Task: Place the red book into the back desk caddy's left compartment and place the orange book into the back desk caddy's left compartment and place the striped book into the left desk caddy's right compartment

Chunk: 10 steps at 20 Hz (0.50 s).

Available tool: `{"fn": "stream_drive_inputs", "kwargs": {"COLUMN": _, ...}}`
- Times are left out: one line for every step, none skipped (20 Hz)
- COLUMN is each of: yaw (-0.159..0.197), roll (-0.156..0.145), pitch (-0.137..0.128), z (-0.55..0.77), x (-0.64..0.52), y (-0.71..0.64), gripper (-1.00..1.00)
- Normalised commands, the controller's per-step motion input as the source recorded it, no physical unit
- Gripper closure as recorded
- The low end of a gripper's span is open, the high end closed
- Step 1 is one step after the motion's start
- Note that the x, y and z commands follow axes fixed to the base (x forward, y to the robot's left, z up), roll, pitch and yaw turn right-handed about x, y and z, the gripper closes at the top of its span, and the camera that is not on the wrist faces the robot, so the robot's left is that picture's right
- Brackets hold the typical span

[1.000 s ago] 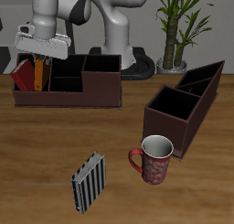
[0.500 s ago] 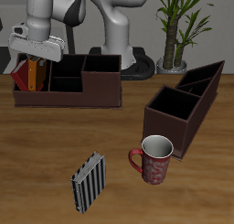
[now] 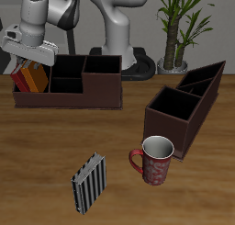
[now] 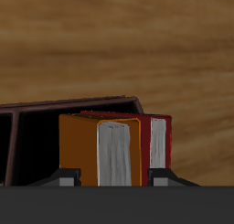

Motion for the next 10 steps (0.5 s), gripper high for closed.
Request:
{"fn": "stream_drive_inputs", "kwargs": {"yaw": -0.017, "roll": 0.011, "pitch": 0.022, "z": -0.05, "x": -0.03, "y": 0.05, "gripper": -1.0}}
{"fn": "stream_drive_inputs", "kwargs": {"yaw": 0.003, "roll": -0.008, "pitch": 0.015, "z": -0.06, "x": -0.07, "y": -0.02, "gripper": -1.0}}
{"fn": "stream_drive_inputs", "kwargs": {"yaw": 0.006, "roll": 0.002, "pitch": 0.001, "z": -0.01, "x": -0.02, "y": -0.01, "gripper": -1.0}}
{"fn": "stream_drive_inputs", "kwargs": {"yaw": -0.004, "roll": 0.013, "pitch": 0.0, "z": 0.04, "x": -0.01, "y": 0.09, "gripper": -1.0}}
{"fn": "stream_drive_inputs", "kwargs": {"yaw": 0.013, "roll": -0.005, "pitch": -0.015, "z": 0.09, "x": 0.04, "y": 0.05, "gripper": -1.0}}
{"fn": "stream_drive_inputs", "kwargs": {"yaw": -0.013, "roll": -0.019, "pitch": 0.001, "z": 0.13, "x": 0.03, "y": -0.01, "gripper": -1.0}}
{"fn": "stream_drive_inputs", "kwargs": {"yaw": -0.005, "roll": 0.014, "pitch": -0.007, "z": 0.16, "x": 0.12, "y": 0.1, "gripper": -1.0}}
{"fn": "stream_drive_inputs", "kwargs": {"yaw": 0.02, "roll": 0.043, "pitch": -0.021, "z": 0.15, "x": 0.16, "y": 0.1, "gripper": -1.0}}
{"fn": "stream_drive_inputs", "kwargs": {"yaw": 0.037, "roll": -0.037, "pitch": -0.068, "z": 0.3, "x": 0.1, "y": 0.16, "gripper": -1.0}}
{"fn": "stream_drive_inputs", "kwargs": {"yaw": -0.018, "roll": 0.073, "pitch": -0.033, "z": 0.24, "x": 0.12, "y": 0.2, "gripper": -1.0}}
